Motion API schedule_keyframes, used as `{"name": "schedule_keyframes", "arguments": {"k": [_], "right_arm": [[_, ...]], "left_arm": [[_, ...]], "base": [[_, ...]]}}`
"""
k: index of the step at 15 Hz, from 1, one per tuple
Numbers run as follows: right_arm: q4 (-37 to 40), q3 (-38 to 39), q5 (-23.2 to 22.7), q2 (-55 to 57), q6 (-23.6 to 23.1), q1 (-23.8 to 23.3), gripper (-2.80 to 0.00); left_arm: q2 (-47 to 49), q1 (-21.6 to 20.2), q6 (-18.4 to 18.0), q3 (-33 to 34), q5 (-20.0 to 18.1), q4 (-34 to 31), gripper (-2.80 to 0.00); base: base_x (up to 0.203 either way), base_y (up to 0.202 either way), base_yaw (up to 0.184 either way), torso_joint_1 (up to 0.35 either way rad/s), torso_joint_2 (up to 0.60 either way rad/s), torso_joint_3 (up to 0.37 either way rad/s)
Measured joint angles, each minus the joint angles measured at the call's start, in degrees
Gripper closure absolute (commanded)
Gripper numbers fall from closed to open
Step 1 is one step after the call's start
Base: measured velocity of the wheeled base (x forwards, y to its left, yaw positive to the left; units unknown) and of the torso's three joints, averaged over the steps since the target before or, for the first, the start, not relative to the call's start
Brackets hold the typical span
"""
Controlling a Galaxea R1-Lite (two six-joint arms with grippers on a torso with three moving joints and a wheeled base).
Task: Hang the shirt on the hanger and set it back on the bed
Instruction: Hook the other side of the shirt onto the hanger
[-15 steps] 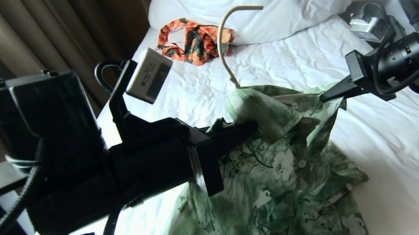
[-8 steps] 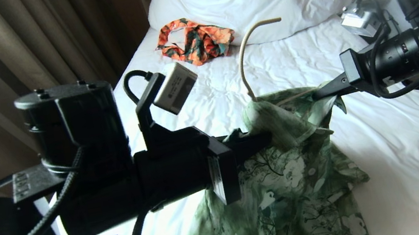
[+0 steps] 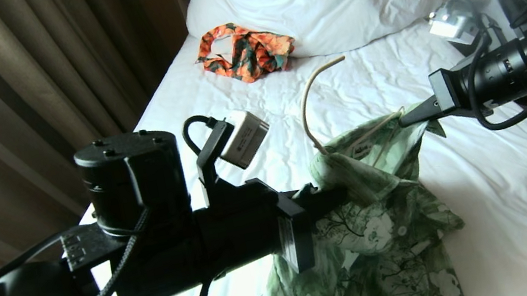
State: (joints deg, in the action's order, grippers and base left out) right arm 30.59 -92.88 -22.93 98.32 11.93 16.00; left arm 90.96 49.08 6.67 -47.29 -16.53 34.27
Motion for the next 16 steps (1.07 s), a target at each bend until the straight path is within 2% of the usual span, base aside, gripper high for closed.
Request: {"name": "schedule_keyframes", "arguments": {"k": [8,16], "right_arm": [[-0.2,-0.1,0.5,1.2,-4.8,-3.2,0.00],[-3.2,-1.3,1.8,3.3,-4.6,-4.0,0.00]], "left_arm": [[-3.5,-0.2,0.0,1.3,1.2,-0.7,0.00],[-7.2,1.2,0.1,-0.5,2.0,-4.7,0.00]], "base": [[0.000,0.000,0.000,0.000,0.00,0.000],[0.000,0.000,0.000,0.000,0.00,0.000]]}}
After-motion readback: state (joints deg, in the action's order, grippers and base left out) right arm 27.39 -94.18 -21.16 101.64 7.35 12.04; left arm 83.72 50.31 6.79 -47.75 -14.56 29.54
